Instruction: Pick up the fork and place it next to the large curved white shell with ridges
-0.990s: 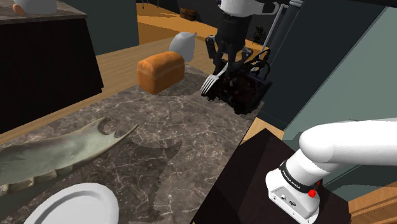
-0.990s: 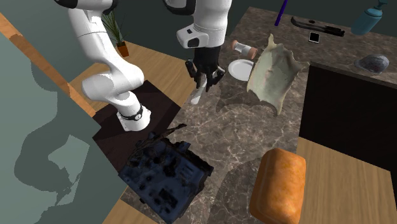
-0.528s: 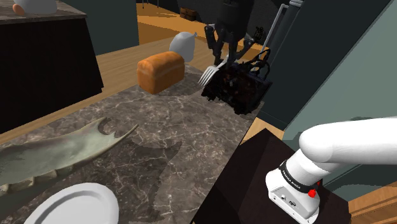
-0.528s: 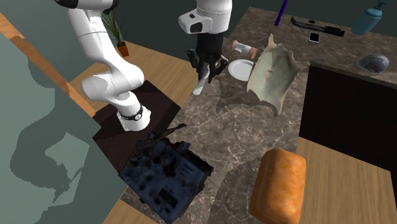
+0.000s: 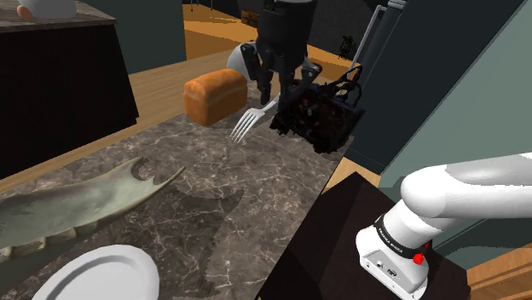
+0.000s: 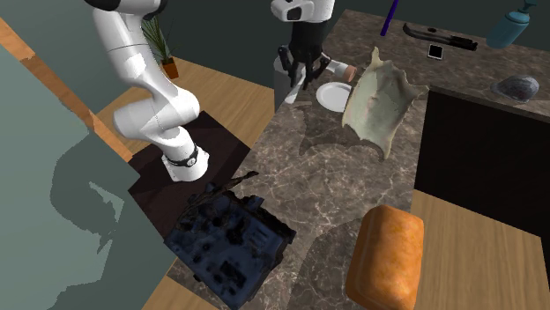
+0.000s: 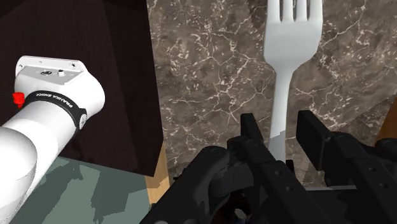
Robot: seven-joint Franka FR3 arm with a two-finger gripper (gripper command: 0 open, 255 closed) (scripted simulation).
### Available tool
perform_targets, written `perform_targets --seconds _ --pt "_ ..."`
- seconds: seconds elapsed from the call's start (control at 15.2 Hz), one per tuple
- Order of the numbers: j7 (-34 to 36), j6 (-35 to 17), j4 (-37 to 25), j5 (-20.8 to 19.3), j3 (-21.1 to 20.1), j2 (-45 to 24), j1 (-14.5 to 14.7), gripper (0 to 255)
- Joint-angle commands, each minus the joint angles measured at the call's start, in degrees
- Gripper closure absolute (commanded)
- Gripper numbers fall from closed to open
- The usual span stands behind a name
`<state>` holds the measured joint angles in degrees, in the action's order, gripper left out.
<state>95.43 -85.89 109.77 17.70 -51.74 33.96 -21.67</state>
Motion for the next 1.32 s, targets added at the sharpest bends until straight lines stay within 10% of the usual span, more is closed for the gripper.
perform_targets --seconds 0.0,0.66,1.25 --pt "3.1 0.7 -3.0 0.2 -3.4 -1.5 -1.0 255" --pt "18.1 3.5 -19.3 0.1 -29.0 -8.4 -15.5 255" --pt "17.2 -3.2 -11.0 1.8 -27.5 -6.5 -12.3 255"
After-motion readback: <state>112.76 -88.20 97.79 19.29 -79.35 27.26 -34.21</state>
